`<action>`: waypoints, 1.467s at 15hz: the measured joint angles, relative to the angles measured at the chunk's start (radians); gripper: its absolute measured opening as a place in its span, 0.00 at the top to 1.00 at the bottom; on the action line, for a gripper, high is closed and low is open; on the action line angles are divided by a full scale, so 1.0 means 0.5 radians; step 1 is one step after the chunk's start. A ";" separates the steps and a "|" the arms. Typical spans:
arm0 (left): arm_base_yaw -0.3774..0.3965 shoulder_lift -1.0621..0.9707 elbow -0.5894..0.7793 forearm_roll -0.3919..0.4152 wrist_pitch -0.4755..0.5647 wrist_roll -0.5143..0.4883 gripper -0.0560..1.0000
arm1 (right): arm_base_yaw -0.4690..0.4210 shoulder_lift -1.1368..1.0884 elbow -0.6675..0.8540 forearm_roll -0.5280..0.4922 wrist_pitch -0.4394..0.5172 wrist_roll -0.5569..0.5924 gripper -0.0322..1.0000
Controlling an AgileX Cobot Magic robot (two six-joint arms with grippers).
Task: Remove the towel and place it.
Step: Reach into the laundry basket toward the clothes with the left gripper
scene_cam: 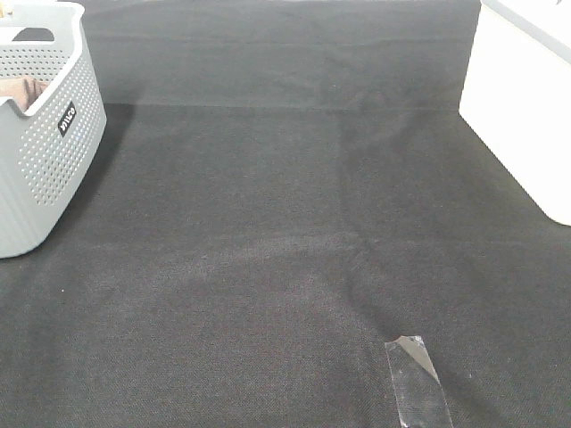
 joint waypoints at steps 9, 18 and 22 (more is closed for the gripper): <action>0.000 0.000 0.000 0.000 0.000 0.000 0.01 | 0.000 0.000 0.000 0.000 0.000 0.000 0.29; 0.000 0.000 0.000 0.000 0.000 0.000 0.01 | 0.000 0.000 0.000 0.000 0.000 0.000 0.29; 0.000 0.000 0.000 0.000 0.000 0.000 0.01 | 0.000 0.000 0.000 0.000 0.000 0.000 0.29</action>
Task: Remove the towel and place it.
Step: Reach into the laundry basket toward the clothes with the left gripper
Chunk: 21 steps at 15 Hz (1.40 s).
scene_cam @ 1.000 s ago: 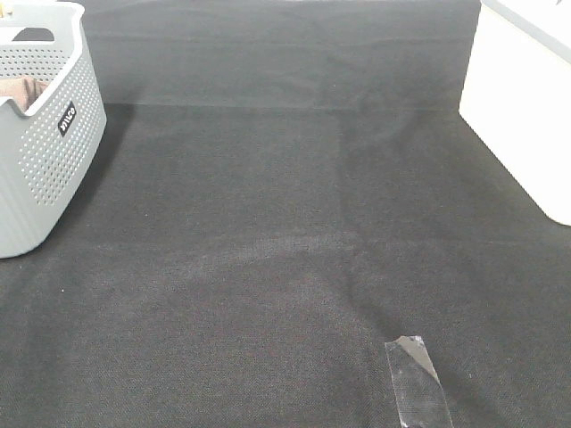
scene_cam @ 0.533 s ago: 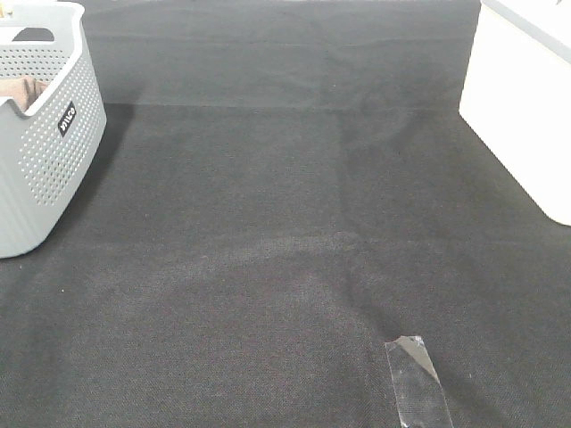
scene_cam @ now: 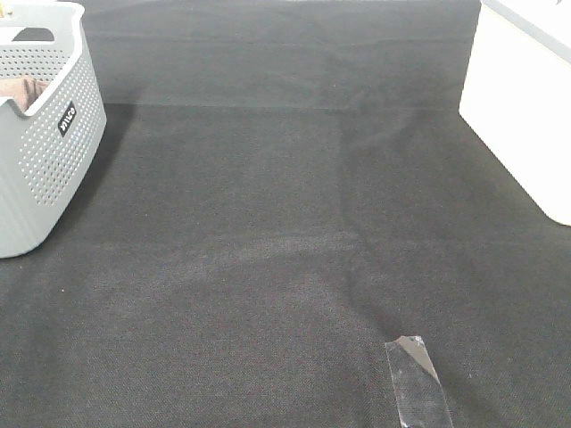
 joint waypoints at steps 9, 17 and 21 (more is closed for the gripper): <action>0.000 0.000 0.000 0.002 0.000 0.000 0.01 | 0.000 0.000 0.000 0.000 0.000 0.000 0.29; 0.000 0.000 0.000 0.006 0.000 0.000 0.01 | 0.000 0.000 0.000 0.000 0.000 0.000 0.29; 0.000 0.430 -0.278 -0.098 0.068 0.468 0.01 | 0.000 0.000 0.000 0.000 0.000 0.000 0.29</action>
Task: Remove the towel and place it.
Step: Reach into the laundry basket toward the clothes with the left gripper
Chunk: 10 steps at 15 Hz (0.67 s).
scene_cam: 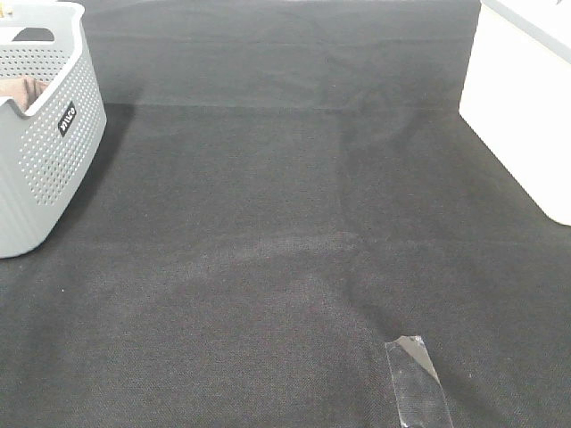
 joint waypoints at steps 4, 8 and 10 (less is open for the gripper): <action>0.000 1.014 -0.794 0.170 0.138 0.954 0.01 | 0.000 0.000 0.000 0.000 0.000 0.000 0.29; 0.000 1.936 -1.452 0.668 0.148 1.216 0.01 | 0.000 0.000 0.000 0.000 0.000 0.000 0.29; 0.000 2.334 -1.652 0.920 0.146 1.246 0.01 | 0.000 0.000 0.000 0.000 0.000 0.000 0.29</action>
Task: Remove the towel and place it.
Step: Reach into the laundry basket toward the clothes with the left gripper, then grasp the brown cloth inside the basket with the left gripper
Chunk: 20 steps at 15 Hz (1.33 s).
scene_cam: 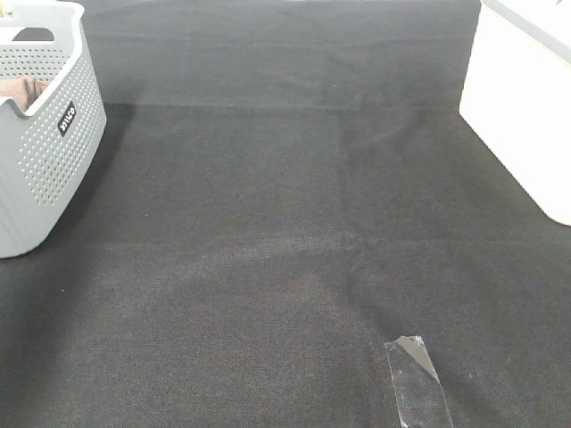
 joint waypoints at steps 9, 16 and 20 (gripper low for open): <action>0.202 1.304 -0.692 0.252 -0.222 0.258 0.01 | 0.000 0.000 0.000 0.000 0.000 0.000 0.29; 0.202 1.696 -0.948 0.228 -0.326 0.386 0.01 | 0.000 0.000 0.000 0.000 0.000 0.000 0.29; 0.202 1.704 -0.952 0.108 -0.236 0.548 0.59 | 0.000 0.000 0.000 0.000 0.000 0.000 0.29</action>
